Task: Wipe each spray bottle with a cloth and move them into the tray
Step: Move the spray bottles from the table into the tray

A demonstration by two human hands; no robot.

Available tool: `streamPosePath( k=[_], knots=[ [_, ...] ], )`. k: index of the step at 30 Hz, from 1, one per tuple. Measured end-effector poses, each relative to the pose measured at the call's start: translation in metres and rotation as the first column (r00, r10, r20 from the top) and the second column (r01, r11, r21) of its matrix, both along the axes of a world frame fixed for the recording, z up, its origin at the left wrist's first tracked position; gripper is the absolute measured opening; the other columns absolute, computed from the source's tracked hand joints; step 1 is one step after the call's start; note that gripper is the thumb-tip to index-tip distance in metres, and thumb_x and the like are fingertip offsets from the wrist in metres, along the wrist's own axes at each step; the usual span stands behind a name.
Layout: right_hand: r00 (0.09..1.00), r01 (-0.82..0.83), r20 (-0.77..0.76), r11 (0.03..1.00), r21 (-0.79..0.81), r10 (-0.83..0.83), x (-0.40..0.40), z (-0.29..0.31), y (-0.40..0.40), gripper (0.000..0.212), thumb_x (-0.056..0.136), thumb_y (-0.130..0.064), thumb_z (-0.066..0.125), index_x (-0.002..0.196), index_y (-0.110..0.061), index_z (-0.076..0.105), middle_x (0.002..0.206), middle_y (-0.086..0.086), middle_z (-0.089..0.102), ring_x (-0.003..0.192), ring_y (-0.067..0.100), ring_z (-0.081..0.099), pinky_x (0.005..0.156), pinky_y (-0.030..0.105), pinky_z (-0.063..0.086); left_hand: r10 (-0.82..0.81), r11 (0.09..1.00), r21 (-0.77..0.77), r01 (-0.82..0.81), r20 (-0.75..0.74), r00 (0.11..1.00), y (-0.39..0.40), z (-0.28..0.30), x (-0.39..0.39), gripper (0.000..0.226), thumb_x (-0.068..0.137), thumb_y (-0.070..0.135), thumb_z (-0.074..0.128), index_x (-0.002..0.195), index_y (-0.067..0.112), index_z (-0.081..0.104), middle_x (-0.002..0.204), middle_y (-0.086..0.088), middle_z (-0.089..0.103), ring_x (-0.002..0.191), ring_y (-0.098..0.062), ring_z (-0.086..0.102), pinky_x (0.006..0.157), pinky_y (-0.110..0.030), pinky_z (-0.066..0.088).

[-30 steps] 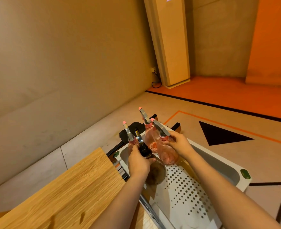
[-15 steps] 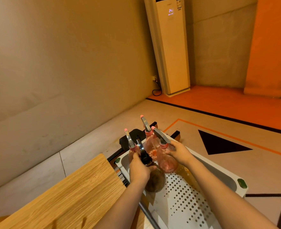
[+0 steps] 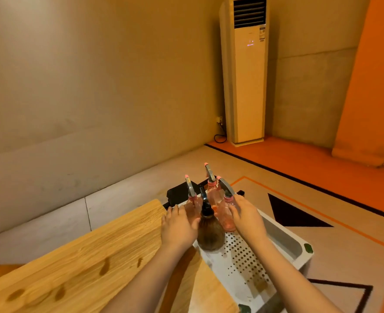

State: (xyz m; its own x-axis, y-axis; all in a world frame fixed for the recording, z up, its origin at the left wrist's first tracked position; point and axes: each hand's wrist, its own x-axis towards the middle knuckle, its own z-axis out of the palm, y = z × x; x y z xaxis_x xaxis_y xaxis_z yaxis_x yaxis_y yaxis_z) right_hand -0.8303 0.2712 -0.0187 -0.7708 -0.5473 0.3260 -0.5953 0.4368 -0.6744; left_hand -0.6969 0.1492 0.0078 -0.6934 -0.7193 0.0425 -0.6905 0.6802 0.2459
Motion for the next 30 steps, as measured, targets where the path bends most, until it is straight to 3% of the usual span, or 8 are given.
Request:
streamPosePath(
  k=[4, 6, 10, 23, 30],
  knots=[
    [0.976, -0.161, -0.131, 0.98, 0.119, 0.176, 0.055, 0.031, -0.007, 0.038, 0.094, -0.031, 0.049, 0.129, -0.017, 0.049, 0.129, -0.003, 0.053, 0.121, 0.015, 0.046, 0.1, 0.029, 0.037, -0.003, 1.0, -0.031, 0.005, 0.05, 0.999, 0.013, 0.014, 0.054, 0.069, 0.099, 0.053, 0.027, 0.153, 0.014, 0.01, 0.162, -0.007, 0.006, 0.149, -0.025, 0.001, 0.119, -0.041, 0.001],
    [0.954, -0.223, -0.156, 0.954, 0.199, 0.255, 0.086, 0.045, -0.014, 0.047, 0.095, -0.035, 0.047, 0.138, -0.018, 0.04, 0.142, -0.003, 0.043, 0.132, 0.014, 0.035, 0.109, 0.029, 0.027, 0.011, 0.999, -0.041, -0.009, 0.047, 0.999, 0.017, 0.02, 0.082, 0.069, 0.1, 0.054, 0.024, 0.154, 0.014, 0.008, 0.162, -0.007, 0.003, 0.149, -0.024, -0.002, 0.119, -0.04, -0.001],
    [0.905, -0.321, -0.188, 0.902, 0.29, 0.383, 0.15, 0.068, -0.03, 0.055, 0.097, -0.039, 0.042, 0.145, -0.016, 0.029, 0.152, 0.001, 0.027, 0.141, 0.014, 0.018, 0.113, 0.026, 0.013, 0.061, 0.997, -0.058, -0.059, 0.025, 0.998, 0.015, 0.033, 0.144, 0.07, 0.099, 0.055, 0.022, 0.154, 0.014, 0.007, 0.162, -0.007, 0.0, 0.149, -0.023, -0.004, 0.119, -0.04, -0.002],
    [0.722, -0.588, -0.194, 0.738, 0.331, 0.664, 0.394, 0.087, -0.122, 0.057, 0.096, -0.041, 0.044, 0.144, -0.014, 0.03, 0.151, 0.004, 0.03, 0.14, 0.016, 0.023, 0.112, 0.029, 0.019, 0.383, 0.918, -0.089, -0.387, -0.056, 0.922, -0.032, 0.047, 0.414, 0.069, 0.1, 0.054, 0.023, 0.153, 0.013, 0.011, 0.162, -0.008, 0.007, 0.149, -0.024, 0.002, 0.119, -0.041, 0.0],
    [0.716, -0.655, -0.048, 0.695, 0.299, 0.696, 0.485, 0.087, -0.168, 0.06, 0.093, -0.042, 0.051, 0.143, -0.014, 0.033, 0.148, 0.004, 0.036, 0.136, 0.017, 0.03, 0.109, 0.029, 0.026, 0.531, 0.839, -0.034, -0.543, -0.173, 0.83, -0.064, 0.018, 0.522, 0.063, 0.101, 0.049, 0.025, 0.152, 0.013, 0.019, 0.161, -0.005, 0.013, 0.149, -0.02, 0.005, 0.12, -0.039, 0.002]
  ],
)
